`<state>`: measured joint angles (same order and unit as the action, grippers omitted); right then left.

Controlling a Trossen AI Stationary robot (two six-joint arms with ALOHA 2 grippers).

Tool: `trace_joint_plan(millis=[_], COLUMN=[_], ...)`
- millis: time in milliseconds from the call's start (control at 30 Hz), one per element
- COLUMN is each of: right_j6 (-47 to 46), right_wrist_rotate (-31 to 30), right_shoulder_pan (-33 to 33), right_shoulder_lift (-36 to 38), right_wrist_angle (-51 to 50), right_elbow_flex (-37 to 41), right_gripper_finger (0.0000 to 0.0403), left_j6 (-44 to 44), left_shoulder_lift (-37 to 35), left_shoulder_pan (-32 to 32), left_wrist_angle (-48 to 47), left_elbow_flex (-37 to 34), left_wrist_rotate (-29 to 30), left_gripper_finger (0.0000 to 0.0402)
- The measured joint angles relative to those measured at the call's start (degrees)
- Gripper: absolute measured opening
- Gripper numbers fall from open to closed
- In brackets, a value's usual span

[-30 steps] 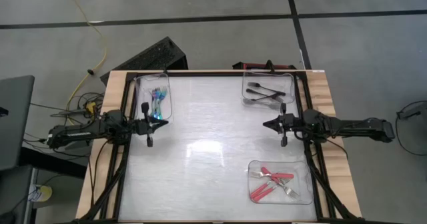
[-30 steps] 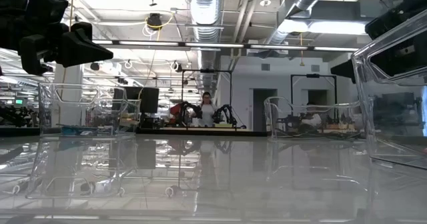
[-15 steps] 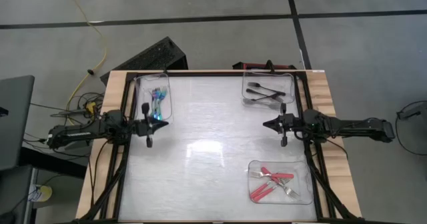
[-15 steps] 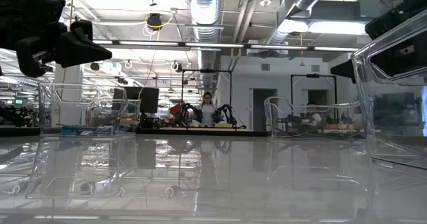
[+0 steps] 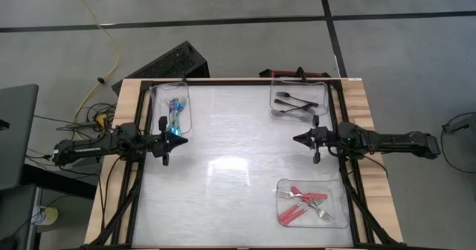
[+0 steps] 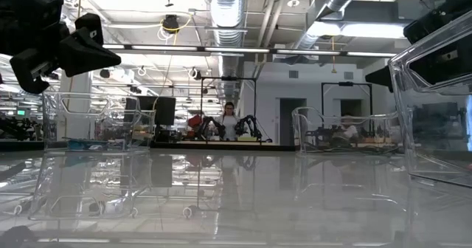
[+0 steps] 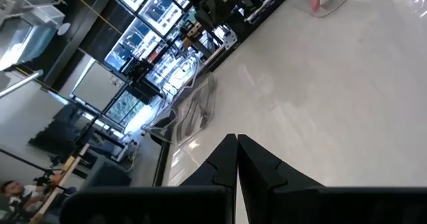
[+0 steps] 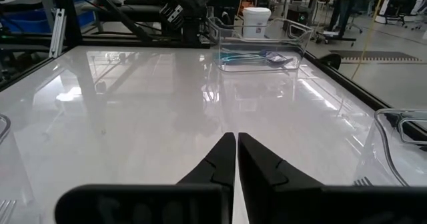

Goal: Sort silverware by color (type)
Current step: Return to Home Position

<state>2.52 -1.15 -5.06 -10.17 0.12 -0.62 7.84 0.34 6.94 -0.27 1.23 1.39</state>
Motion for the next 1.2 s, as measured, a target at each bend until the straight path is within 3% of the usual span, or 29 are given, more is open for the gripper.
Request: trace_joint_plan(millis=[800,1200], right_j6=[0.0,0.0], right_wrist_rotate=[0.0,0.0], right_shoulder_pan=[0.0,0.0], right_shoulder_lift=[0.0,0.0], right_wrist_angle=[0.0,0.0], right_elbow_flex=[0.0,0.0], right_gripper_finger=[0.0044,0.0044], left_j6=[-16.1,-16.1], left_shoulder_lift=[0.0,0.0], left_shoulder_pan=[0.0,0.0], left_wrist_angle=[4.7,3.5], left_elbow_flex=[-0.1,-0.1], left_wrist_rotate=[-0.6,-0.6], left_gripper_finger=[0.0000,0.0000])
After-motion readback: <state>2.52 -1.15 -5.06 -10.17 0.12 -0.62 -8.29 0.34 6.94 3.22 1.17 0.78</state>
